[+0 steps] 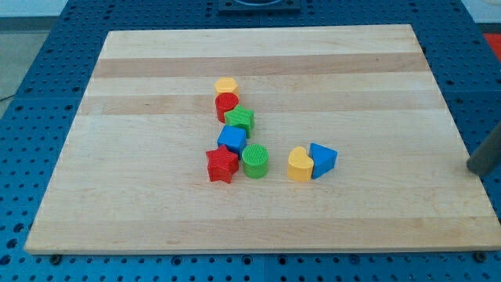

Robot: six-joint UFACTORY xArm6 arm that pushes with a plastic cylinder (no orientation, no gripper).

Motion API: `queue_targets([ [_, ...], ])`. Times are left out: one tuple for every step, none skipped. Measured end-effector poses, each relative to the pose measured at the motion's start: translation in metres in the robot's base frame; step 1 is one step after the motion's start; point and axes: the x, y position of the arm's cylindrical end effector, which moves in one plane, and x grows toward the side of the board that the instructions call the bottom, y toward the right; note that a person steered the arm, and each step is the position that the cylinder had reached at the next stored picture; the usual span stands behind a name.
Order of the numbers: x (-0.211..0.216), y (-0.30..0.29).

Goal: Move the blue cube to the top left side

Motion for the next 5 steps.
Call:
queue_targets([
  [-0.033,-0.028],
  [-0.042,-0.078],
  [-0.023,-0.138],
  [-0.015,-0.194],
  [-0.020,-0.252],
])
